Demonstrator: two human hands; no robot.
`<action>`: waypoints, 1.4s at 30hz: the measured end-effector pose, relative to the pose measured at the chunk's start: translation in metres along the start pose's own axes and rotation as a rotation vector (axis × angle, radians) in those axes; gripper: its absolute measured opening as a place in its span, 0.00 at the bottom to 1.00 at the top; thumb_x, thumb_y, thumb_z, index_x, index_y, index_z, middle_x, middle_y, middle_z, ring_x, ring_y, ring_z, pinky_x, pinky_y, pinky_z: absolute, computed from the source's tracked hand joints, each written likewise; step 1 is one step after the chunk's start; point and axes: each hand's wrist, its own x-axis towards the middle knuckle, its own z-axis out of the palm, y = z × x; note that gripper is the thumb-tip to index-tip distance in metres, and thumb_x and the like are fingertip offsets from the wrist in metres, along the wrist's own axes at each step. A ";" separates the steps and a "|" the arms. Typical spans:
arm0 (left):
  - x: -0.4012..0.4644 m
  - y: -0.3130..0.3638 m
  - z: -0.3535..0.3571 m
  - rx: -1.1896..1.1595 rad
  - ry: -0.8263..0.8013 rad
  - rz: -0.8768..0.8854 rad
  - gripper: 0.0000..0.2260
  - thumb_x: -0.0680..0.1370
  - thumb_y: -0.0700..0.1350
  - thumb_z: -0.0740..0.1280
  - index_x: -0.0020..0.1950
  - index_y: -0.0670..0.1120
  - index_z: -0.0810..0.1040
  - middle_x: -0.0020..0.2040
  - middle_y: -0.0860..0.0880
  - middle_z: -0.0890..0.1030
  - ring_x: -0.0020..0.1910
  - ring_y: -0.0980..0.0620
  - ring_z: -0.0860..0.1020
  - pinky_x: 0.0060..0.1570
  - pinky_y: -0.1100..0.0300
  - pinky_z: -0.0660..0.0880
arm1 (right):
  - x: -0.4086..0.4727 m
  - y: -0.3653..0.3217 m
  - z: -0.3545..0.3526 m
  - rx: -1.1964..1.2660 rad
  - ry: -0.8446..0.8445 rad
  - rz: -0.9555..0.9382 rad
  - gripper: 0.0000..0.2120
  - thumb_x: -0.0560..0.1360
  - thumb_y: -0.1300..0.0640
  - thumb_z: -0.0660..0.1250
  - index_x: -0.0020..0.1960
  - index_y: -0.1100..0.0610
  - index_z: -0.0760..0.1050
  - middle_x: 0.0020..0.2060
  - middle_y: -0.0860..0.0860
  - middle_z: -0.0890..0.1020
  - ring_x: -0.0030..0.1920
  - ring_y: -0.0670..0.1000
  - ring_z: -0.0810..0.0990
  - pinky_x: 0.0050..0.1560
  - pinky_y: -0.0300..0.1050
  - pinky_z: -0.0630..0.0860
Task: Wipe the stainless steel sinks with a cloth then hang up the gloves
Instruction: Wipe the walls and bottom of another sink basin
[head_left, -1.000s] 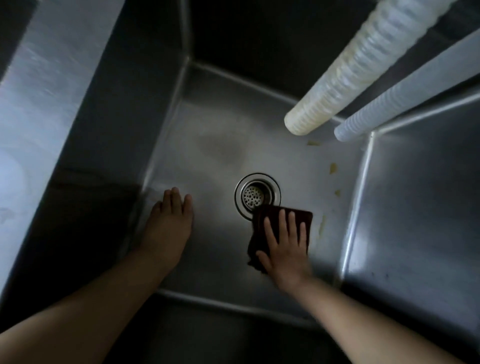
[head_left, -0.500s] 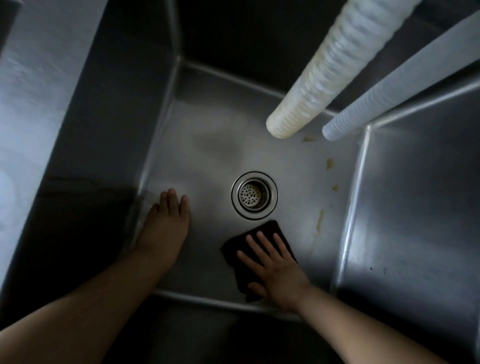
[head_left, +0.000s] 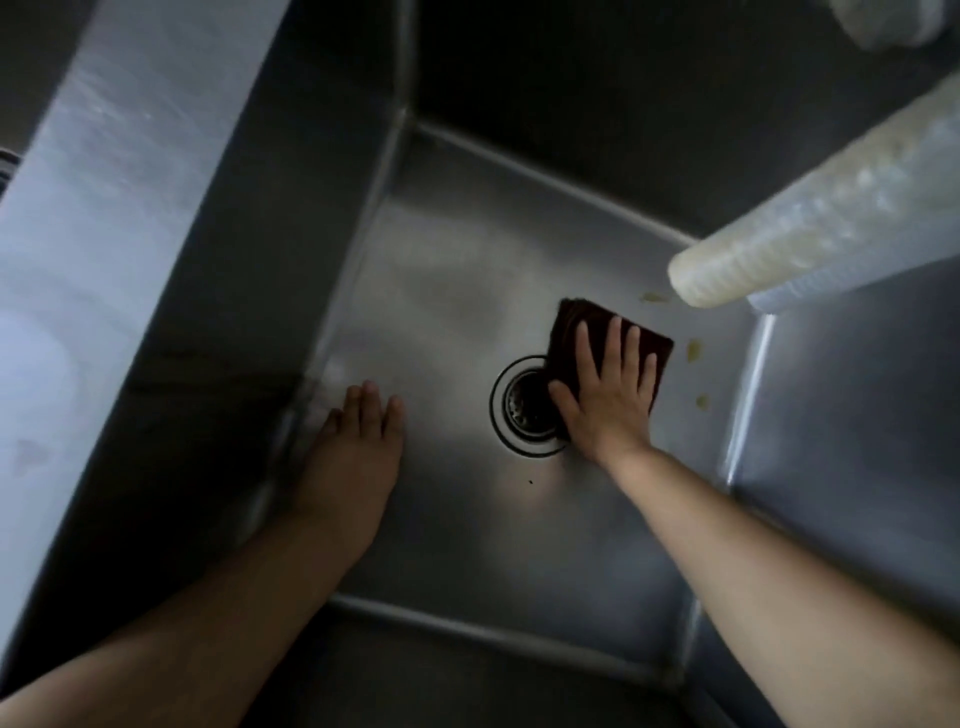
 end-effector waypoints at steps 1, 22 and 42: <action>0.001 0.000 0.001 -0.001 0.002 -0.002 0.34 0.80 0.42 0.58 0.75 0.37 0.38 0.75 0.31 0.42 0.75 0.34 0.47 0.72 0.48 0.52 | 0.010 -0.013 -0.004 0.011 0.017 -0.014 0.34 0.77 0.38 0.51 0.77 0.48 0.40 0.77 0.58 0.42 0.76 0.59 0.37 0.71 0.57 0.33; 0.006 0.008 0.008 -0.069 0.057 -0.050 0.24 0.77 0.32 0.34 0.75 0.34 0.40 0.74 0.29 0.43 0.74 0.31 0.47 0.71 0.43 0.52 | 0.141 -0.057 -0.051 -0.026 0.151 -0.387 0.30 0.78 0.40 0.50 0.77 0.45 0.48 0.77 0.51 0.49 0.76 0.55 0.45 0.74 0.56 0.41; -0.001 0.006 0.001 0.081 0.023 -0.020 0.33 0.80 0.41 0.58 0.75 0.35 0.39 0.74 0.28 0.43 0.74 0.32 0.48 0.72 0.45 0.54 | 0.027 0.102 -0.015 0.087 0.047 0.299 0.33 0.79 0.42 0.54 0.77 0.47 0.43 0.77 0.53 0.43 0.76 0.54 0.40 0.73 0.51 0.35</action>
